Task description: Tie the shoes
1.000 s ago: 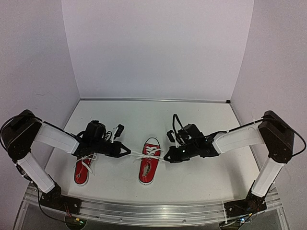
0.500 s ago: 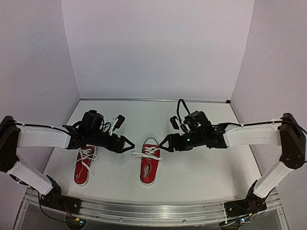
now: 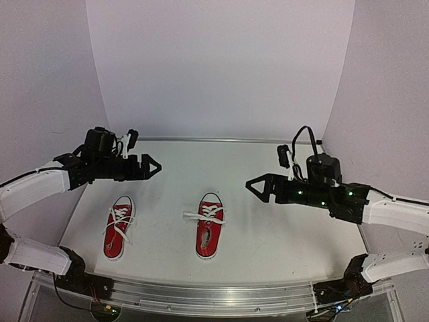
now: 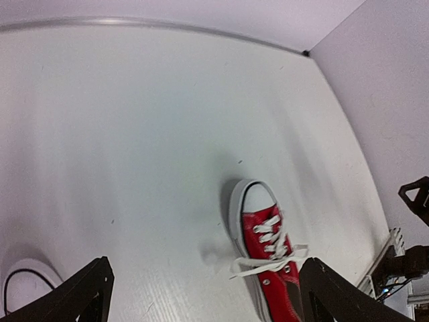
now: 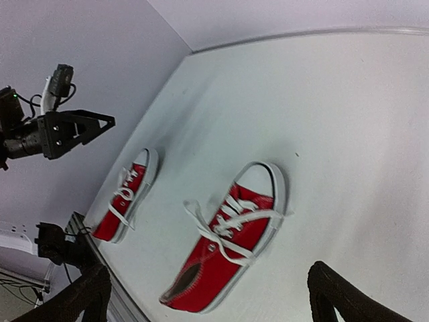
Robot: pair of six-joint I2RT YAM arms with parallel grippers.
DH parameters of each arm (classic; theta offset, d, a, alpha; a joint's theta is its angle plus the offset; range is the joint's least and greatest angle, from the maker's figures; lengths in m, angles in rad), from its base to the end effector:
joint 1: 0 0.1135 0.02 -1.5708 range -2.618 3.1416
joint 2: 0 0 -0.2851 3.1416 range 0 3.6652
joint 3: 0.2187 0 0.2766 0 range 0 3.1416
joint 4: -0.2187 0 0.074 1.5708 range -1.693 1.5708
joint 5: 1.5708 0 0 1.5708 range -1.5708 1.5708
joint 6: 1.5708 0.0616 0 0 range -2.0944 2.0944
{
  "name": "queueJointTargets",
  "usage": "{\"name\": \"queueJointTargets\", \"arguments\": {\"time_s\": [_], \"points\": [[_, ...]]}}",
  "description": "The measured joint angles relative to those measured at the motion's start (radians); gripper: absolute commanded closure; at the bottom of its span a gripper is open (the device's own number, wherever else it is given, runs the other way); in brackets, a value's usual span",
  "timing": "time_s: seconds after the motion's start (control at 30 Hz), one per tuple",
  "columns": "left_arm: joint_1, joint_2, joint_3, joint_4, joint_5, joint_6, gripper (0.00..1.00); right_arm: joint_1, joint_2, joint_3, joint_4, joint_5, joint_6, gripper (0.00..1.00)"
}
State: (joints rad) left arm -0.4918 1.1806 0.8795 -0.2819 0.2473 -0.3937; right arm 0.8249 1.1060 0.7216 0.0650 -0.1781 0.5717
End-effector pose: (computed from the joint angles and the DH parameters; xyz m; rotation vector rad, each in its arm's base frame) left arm 0.2563 -0.1544 0.2808 0.2587 2.2227 -0.7658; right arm 0.1907 0.2225 0.2805 -0.3885 2.0090 1.0882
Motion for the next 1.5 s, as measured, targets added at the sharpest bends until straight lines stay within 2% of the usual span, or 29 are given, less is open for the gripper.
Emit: {"name": "queueJointTargets", "arguments": {"time_s": [0.13, 0.3, 0.53, 0.63, 0.8, 0.97, 1.2, 1.37, 1.5], "points": [[0.004, 0.056, -0.121, -0.014, -0.016, -0.056, 0.00, 0.000, -0.001, -0.157, 0.016, 0.031, 0.053, 0.02], [0.003, 0.031, -0.233, -0.036, -0.059, -0.111, 0.00, 0.000, 0.003, -0.293, 0.046, 0.045, 0.114, 0.02], [0.003, -0.015, -0.239, -0.039, -0.105, -0.135, 0.00, 0.000, 0.098, -0.303, 0.157, 0.036, 0.150, 0.02], [0.003, -0.014, -0.240, -0.039, -0.112, -0.136, 0.00, 0.000, 0.141, -0.297, 0.174, 0.026, 0.151, 0.05], [0.003, -0.011, -0.241, -0.032, -0.111, -0.135, 0.00, 0.015, 0.267, -0.203, 0.174, 0.010, 0.154, 0.08], [0.002, -0.011, -0.241, -0.032, -0.111, -0.134, 0.00, 0.080, 0.455, -0.014, 0.158, 0.013, 0.155, 0.09], [0.002, -0.032, -0.241, -0.034, -0.113, -0.131, 0.00, 0.139, 0.647, 0.142, 0.142, 0.004, 0.164, 0.18], [0.002, -0.037, -0.240, -0.035, -0.116, -0.131, 0.00, 0.167, 0.709, 0.204, 0.098, 0.004, 0.162, 0.30], [0.002, -0.037, -0.240, -0.036, -0.120, -0.132, 0.00, 0.186, 0.738, 0.235, 0.079, 0.003, 0.165, 0.48]]}}
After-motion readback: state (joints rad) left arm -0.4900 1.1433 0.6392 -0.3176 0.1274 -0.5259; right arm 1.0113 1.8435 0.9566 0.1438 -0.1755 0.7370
